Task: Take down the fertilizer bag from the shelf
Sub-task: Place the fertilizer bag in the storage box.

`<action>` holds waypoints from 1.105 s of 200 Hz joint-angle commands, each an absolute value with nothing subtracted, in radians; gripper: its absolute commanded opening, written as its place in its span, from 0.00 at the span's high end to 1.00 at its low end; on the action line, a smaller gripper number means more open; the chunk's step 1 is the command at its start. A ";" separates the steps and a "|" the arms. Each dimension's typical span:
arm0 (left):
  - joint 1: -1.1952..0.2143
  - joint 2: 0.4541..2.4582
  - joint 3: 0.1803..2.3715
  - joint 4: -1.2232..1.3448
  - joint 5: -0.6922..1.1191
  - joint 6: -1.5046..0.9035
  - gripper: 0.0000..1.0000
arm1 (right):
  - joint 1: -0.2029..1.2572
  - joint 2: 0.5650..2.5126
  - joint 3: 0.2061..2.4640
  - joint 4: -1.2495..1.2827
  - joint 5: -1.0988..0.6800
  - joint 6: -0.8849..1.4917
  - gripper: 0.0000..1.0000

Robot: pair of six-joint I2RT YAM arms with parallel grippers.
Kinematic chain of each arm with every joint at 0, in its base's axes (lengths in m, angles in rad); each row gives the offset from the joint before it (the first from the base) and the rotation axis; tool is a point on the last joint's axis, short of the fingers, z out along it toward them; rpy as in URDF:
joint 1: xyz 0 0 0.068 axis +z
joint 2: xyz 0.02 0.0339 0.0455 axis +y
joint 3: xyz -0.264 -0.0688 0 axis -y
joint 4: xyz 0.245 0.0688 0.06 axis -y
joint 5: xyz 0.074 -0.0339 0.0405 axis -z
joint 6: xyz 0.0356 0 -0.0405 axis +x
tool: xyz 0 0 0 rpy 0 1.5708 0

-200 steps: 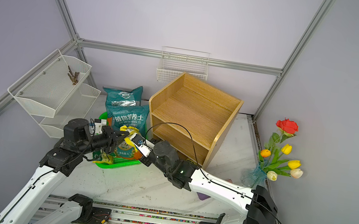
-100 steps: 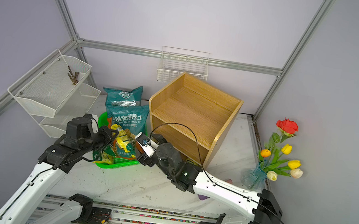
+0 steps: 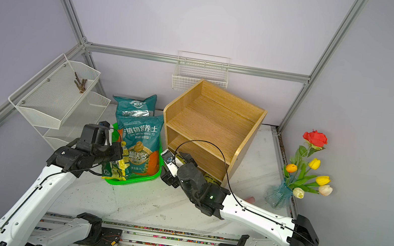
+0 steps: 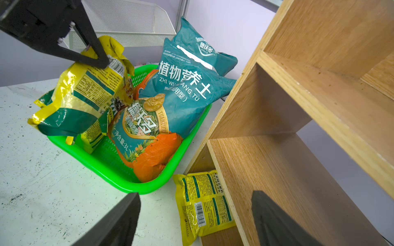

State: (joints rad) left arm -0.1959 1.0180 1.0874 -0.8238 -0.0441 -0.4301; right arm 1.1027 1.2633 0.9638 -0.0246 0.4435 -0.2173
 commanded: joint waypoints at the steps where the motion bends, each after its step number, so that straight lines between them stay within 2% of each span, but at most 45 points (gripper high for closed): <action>1: -0.193 1.038 1.235 -0.788 0.104 -0.233 1.00 | 1.109 1.258 0.994 -0.045 0.469 -0.215 0.12; 29: -0.194 1.028 1.280 -0.792 0.324 0.087 1.00 | 1.109 1.261 0.994 -0.039 0.460 -0.216 0.12; 45: -0.194 1.001 1.278 -0.802 0.375 0.198 1.00 | 1.109 1.265 0.994 -0.043 0.462 -0.213 0.12; 63: -0.194 0.971 1.259 -0.828 0.369 0.308 1.00 | 1.108 1.266 0.994 -0.048 0.462 -0.207 0.12; 107: -0.195 0.898 1.097 -0.804 0.201 0.438 1.00 | 1.110 1.267 0.995 -0.049 0.457 -0.209 0.12; 150: -0.195 0.892 0.965 -0.737 0.274 0.563 1.00 | 1.108 1.270 1.004 -0.049 0.448 -0.201 0.11; 190: -0.195 1.043 1.081 -0.805 0.419 0.571 1.00 | 1.110 1.269 1.014 -0.063 0.451 -0.193 0.11; 221: -0.192 1.208 1.226 -0.943 0.420 0.584 0.98 | 1.110 1.262 1.007 -0.063 0.458 -0.190 0.11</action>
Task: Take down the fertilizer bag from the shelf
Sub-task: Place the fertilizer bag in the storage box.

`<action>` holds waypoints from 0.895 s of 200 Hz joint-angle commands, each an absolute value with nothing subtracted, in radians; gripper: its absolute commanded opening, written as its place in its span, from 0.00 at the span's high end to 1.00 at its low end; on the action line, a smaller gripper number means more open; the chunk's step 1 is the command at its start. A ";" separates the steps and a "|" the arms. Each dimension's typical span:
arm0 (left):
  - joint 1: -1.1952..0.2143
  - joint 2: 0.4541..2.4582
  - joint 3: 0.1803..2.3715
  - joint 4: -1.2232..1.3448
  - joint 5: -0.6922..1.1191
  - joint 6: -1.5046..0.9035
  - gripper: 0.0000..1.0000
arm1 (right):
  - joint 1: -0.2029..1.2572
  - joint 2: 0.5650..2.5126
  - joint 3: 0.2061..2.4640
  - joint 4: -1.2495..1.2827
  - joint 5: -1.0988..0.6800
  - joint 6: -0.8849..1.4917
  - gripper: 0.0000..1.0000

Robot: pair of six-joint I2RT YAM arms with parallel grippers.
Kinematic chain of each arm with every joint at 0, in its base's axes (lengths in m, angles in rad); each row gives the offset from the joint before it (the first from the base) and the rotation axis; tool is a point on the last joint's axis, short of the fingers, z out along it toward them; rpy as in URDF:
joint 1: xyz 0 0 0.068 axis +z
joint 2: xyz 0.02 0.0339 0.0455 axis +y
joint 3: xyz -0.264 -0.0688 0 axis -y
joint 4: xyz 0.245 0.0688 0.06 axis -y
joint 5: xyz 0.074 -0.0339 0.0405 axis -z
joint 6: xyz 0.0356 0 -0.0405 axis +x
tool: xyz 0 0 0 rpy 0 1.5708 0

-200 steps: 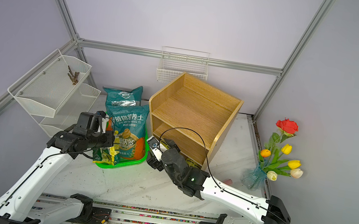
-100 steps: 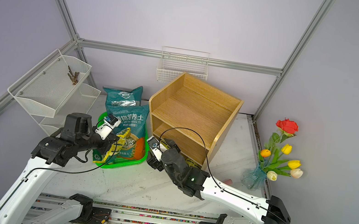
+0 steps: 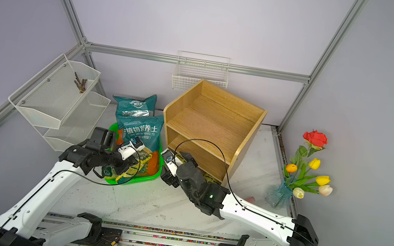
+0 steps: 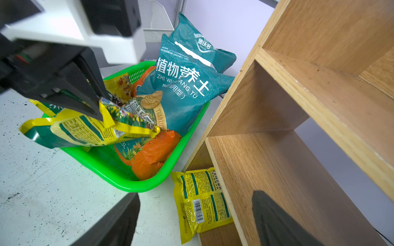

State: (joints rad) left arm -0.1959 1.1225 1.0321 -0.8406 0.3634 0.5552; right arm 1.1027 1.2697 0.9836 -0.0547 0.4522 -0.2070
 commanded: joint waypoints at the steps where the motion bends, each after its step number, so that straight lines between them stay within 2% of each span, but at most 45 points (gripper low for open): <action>1: -0.192 1.215 1.230 -0.948 0.417 0.584 0.98 | 1.110 1.262 1.006 -0.063 0.458 -0.190 0.11; 24: -0.190 1.304 1.251 -0.962 0.269 0.599 0.97 | 1.110 1.254 0.996 -0.065 0.467 -0.194 0.11; 52: -0.189 1.330 1.176 -0.798 -0.108 0.598 0.98 | 1.111 1.235 0.979 -0.063 0.480 -0.206 0.11; 66: -0.192 1.337 1.146 -0.747 -0.197 0.609 0.97 | 1.110 1.231 0.970 -0.055 0.479 -0.209 0.11; 103: -0.326 1.336 1.078 -0.740 -0.075 0.624 0.94 | 1.109 1.261 0.981 -0.046 0.482 -0.206 0.11; 146: -0.395 1.373 1.054 -0.801 0.175 0.446 0.92 | 1.109 1.274 0.980 -0.041 0.538 -0.219 0.10; 179: -0.422 1.475 1.024 -0.838 0.196 0.382 0.88 | 1.108 1.273 0.977 -0.067 0.581 -0.227 0.10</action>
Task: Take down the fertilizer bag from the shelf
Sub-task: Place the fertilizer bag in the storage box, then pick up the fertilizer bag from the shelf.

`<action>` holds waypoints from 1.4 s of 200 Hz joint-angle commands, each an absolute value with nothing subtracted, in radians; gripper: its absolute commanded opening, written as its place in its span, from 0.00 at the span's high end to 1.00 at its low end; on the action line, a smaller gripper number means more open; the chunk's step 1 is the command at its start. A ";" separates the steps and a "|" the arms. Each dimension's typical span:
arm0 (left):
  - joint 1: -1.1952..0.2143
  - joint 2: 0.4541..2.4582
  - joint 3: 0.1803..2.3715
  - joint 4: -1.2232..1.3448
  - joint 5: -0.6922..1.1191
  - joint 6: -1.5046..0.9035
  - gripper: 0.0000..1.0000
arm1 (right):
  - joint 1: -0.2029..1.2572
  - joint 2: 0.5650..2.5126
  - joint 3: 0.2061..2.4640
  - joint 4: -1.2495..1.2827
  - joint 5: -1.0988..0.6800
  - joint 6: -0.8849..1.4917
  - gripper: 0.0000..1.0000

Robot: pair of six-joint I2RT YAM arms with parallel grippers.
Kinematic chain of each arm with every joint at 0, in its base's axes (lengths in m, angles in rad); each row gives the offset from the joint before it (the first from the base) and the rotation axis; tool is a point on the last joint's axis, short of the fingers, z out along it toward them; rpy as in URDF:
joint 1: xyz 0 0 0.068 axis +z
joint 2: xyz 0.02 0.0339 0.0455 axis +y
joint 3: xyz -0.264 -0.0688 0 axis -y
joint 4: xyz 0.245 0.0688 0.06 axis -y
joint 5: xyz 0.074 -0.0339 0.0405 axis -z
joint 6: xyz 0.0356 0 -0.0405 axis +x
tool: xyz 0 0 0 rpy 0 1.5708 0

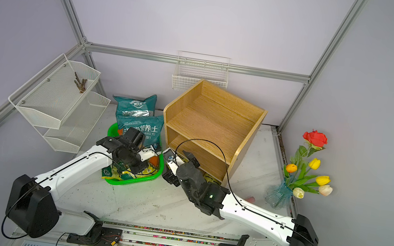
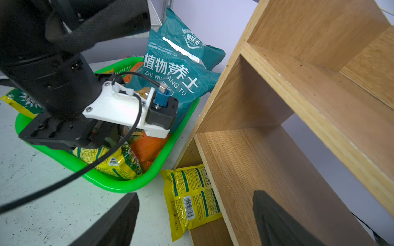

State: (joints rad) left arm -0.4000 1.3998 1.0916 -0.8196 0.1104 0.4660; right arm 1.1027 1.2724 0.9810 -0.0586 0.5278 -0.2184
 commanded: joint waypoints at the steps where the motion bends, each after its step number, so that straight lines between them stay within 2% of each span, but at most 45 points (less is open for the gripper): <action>1: -0.423 1.477 1.025 -0.838 0.198 0.381 0.87 | 1.108 1.273 0.976 -0.068 0.582 -0.228 0.10; 38: -0.460 1.616 1.095 -0.868 0.204 0.324 0.87 | 1.107 1.260 0.976 -0.099 0.609 -0.224 0.10; 50: -0.462 1.654 1.129 -0.898 0.160 0.297 0.80 | 1.108 1.254 0.976 -0.111 0.623 -0.227 0.09; 56: -0.462 1.661 1.145 -0.908 0.142 0.283 0.67 | 1.108 1.252 0.974 -0.117 0.627 -0.231 0.09; 59: -0.462 1.660 1.154 -0.912 0.134 0.278 0.56 | 1.106 1.250 0.973 -0.120 0.631 -0.234 0.09; 62: -0.461 1.657 1.160 -0.915 0.128 0.273 0.39 | 1.107 1.250 0.973 -0.122 0.634 -0.236 0.08; 65: -0.462 1.654 1.166 -0.916 0.125 0.267 0.09 | 1.107 1.250 0.971 -0.125 0.637 -0.239 0.08; 67: -0.461 1.647 1.170 -0.917 0.122 0.264 0.02 | 1.106 1.249 0.970 -0.128 0.638 -0.241 0.07; 69: -0.462 1.643 1.175 -0.917 0.118 0.260 0.00 | 1.106 1.250 0.970 -0.131 0.640 -0.243 0.07; 110: -0.459 1.439 1.276 -0.888 0.047 0.167 0.00 | 1.106 1.258 0.959 -0.192 0.665 -0.248 0.04; 136: -0.457 1.280 1.316 -0.826 -0.094 0.055 0.00 | 1.105 1.247 0.941 -0.202 0.596 -0.230 0.01; 170: -0.457 1.103 1.256 -0.707 -0.351 -0.280 0.00 | 1.106 1.332 0.943 -0.191 0.574 -0.248 0.01; 189: -0.448 1.001 1.142 -0.614 -0.259 -0.237 0.00 | 1.104 1.409 0.965 -0.187 0.562 -0.275 0.01; 200: -0.448 0.963 1.111 -0.616 -0.265 -0.242 0.00 | 1.100 1.458 0.987 -0.188 0.548 -0.284 0.01; 231: -0.448 0.897 1.081 -0.711 -0.355 -0.432 0.00 | 1.074 1.627 1.085 -0.237 0.542 -0.282 0.01; 280: -0.448 0.810 0.972 -0.729 -0.227 -0.599 0.00 | 1.041 1.816 1.169 -0.186 0.653 -0.367 0.00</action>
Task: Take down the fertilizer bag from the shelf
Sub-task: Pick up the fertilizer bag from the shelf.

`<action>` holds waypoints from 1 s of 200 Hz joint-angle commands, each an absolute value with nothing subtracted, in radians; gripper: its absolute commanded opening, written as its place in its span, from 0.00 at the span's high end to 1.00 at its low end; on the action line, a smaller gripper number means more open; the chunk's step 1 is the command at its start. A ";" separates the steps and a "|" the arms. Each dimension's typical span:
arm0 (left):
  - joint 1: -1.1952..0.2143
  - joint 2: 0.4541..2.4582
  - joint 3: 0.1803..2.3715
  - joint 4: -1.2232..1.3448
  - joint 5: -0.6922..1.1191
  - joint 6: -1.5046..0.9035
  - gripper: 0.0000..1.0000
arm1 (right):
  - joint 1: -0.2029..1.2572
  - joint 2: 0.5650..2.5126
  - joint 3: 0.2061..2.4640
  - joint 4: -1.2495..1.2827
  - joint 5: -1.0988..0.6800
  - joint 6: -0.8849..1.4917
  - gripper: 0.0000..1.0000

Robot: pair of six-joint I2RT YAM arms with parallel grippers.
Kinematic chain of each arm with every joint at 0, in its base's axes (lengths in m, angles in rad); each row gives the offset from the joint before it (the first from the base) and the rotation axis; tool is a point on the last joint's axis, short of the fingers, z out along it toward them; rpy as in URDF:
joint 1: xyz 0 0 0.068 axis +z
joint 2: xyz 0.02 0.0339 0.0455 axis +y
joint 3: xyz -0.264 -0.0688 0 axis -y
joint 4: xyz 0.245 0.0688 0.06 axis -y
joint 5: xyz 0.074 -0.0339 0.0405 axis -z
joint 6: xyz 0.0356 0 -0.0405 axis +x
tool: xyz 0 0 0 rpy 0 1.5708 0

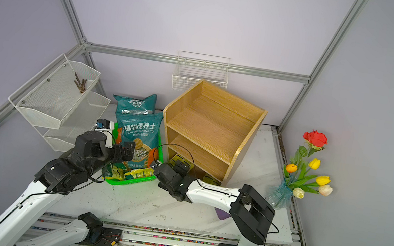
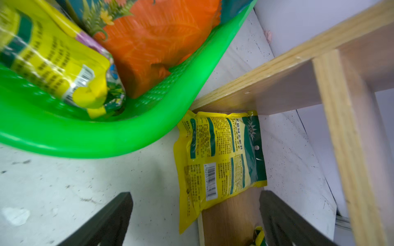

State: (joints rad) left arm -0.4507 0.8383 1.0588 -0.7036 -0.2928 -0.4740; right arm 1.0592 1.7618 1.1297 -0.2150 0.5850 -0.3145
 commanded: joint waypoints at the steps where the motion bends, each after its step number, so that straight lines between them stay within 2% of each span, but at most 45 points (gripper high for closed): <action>1: -0.448 0.808 0.970 -0.728 -0.224 -0.600 0.00 | 1.040 1.819 1.171 -0.184 0.655 -0.368 0.00; 42: -0.448 0.767 0.914 -0.727 -0.200 -0.657 0.00 | 0.996 1.906 1.198 -0.114 0.718 -0.402 0.01; 71: -0.448 0.765 0.910 -0.732 -0.166 -0.668 0.00 | 0.972 1.937 1.206 -0.095 0.696 -0.403 0.06; 84: -0.448 0.760 0.908 -0.734 -0.176 -0.679 0.00 | 0.967 1.942 1.206 -0.092 0.689 -0.398 0.15; 103: -0.447 0.756 0.909 -0.735 -0.207 -0.702 0.00 | 0.963 1.935 1.199 -0.090 0.666 -0.383 0.32; 109: -0.447 0.756 0.911 -0.735 -0.217 -0.713 0.00 | 0.961 1.930 1.195 -0.091 0.656 -0.377 0.42; 164: -0.448 0.785 0.918 -0.708 -0.151 -0.690 0.00 | 0.961 1.831 1.151 -0.103 0.565 -0.328 0.84; 200: -0.448 0.800 0.894 -0.659 -0.088 -0.727 0.00 | 0.962 1.702 1.112 -0.156 0.513 -0.252 1.00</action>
